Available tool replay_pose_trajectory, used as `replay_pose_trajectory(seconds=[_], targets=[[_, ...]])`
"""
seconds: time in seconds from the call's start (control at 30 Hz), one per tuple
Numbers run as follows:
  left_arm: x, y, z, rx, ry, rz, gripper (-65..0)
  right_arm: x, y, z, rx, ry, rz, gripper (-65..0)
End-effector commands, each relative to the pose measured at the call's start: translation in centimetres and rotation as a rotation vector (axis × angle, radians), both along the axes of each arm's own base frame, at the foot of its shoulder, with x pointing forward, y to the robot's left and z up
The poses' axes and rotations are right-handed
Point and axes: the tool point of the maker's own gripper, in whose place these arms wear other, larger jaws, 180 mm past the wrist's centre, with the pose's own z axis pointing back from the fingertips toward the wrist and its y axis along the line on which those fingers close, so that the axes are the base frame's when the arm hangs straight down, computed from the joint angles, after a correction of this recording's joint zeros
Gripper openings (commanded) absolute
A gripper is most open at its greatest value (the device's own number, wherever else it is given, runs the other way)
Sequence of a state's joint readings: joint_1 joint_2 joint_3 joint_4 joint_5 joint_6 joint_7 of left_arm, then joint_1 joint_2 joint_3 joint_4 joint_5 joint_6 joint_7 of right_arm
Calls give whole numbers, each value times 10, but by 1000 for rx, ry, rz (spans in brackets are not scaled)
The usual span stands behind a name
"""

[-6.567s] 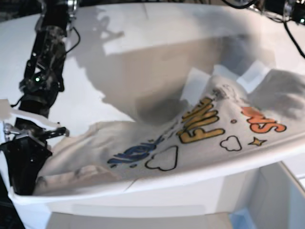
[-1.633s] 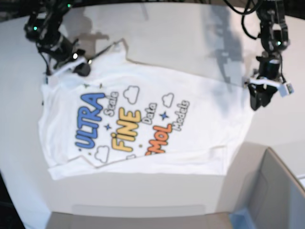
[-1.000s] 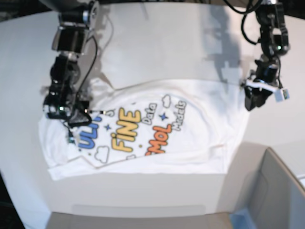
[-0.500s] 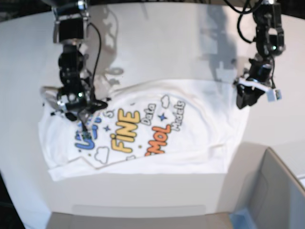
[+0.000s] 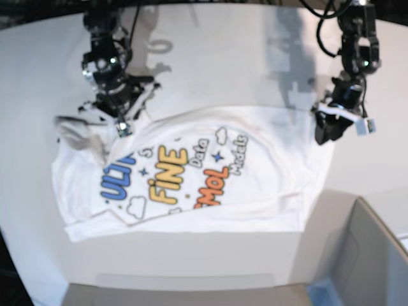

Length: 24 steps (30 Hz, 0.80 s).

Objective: Layout the t-shirt on the table in an organized manner, then fold the t-shirt properly
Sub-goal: 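Grasp the shirt edge near the collar with the right gripper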

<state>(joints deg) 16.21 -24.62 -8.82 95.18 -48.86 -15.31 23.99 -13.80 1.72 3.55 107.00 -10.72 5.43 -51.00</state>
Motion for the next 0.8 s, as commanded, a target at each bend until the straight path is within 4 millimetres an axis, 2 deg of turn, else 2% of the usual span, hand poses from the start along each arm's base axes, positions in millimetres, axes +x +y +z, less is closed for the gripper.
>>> replay_pose_trajectory(seconds=[0.0, 0.1, 0.23, 0.47, 0.77], targets=[[6, 3, 15, 11, -49, -5, -384, 7, 0, 9, 9, -44, -8, -450], [6, 3, 15, 11, -49, -5, -384, 8, -1, 4, 20, -31, -29, -451], [6, 3, 15, 11, -49, -5, -384, 16, -1, 10, 25, -53, -33, -451], [6, 3, 15, 11, -50, -4, -384, 19, -18, 25, 53, -116, -200, -451], [6, 3, 14, 11, -49, -3, -384, 30, -20, -1, 42, -49, -210, -451]])
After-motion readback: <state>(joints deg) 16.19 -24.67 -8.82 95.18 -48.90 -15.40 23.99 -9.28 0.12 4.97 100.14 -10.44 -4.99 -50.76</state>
